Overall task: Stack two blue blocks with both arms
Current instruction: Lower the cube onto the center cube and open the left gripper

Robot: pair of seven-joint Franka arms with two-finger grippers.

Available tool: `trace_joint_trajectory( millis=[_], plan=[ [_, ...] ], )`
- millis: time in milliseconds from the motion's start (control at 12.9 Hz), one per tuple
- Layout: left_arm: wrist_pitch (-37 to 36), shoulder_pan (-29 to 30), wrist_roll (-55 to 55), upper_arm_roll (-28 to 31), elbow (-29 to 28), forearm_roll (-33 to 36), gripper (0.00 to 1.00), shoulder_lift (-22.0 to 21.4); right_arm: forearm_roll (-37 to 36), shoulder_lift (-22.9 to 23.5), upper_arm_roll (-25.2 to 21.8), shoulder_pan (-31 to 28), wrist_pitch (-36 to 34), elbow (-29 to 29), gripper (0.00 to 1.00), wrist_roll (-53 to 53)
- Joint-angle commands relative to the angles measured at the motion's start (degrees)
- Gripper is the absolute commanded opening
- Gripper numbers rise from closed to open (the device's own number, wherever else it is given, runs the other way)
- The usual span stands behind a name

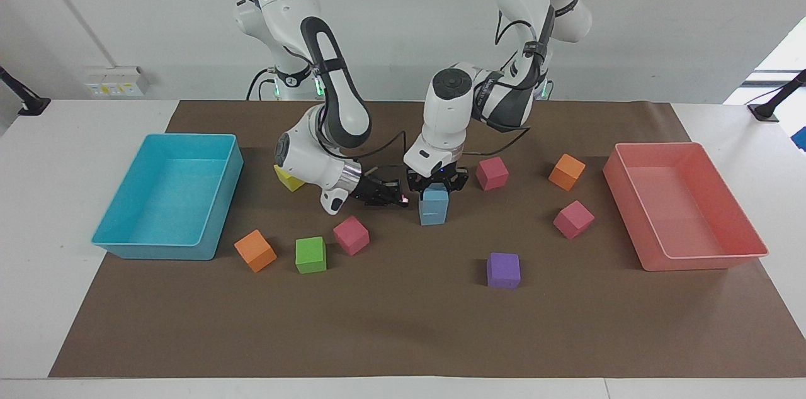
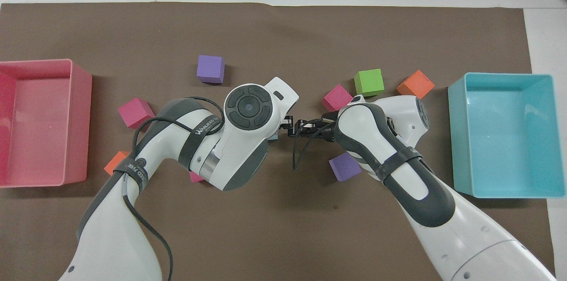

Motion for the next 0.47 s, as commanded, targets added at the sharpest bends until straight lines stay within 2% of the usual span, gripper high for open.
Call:
trace_joint_trajectory(
  millis=[0, 78, 155, 233, 310, 388],
  plan=[
    [0.0, -0.6, -0.9, 0.5, -0.8, 0.3, 0.00, -0.6, 2.4, -0.3, 0.5, -0.4, 1.3, -0.7, 0.00, -3.2],
    [0.0, -0.6, -1.0, 0.5, -0.8, 0.2, 0.00, -0.6, 2.4, -0.3, 0.5, -0.4, 1.3, -0.7, 0.00, -3.1],
    [0.1, -0.6, -1.0, 0.5, -0.8, -0.2, 0.08, -0.6, 2.4, -0.3, 0.5, -0.4, 1.3, -0.7, 0.00, -3.1],
    [0.1, -0.5, -1.1, 0.5, -0.8, -0.9, 0.26, -0.6, 2.4, -0.3, 0.5, -0.4, 1.3, -0.7, 0.00, -3.1],
    [0.3, -0.4, -1.1, 0.5, -0.8, -1.4, 0.58, -0.5, 2.4, -0.3, 0.5, -0.4, 1.3, -0.7, 0.00, -3.1],
    [0.4, -0.4, -0.6, 0.6, -0.8, -1.4, 0.97, -0.5, 2.4, -0.3, 0.5, -0.4, 1.3, -0.7, 0.00, -3.2]
  ],
)
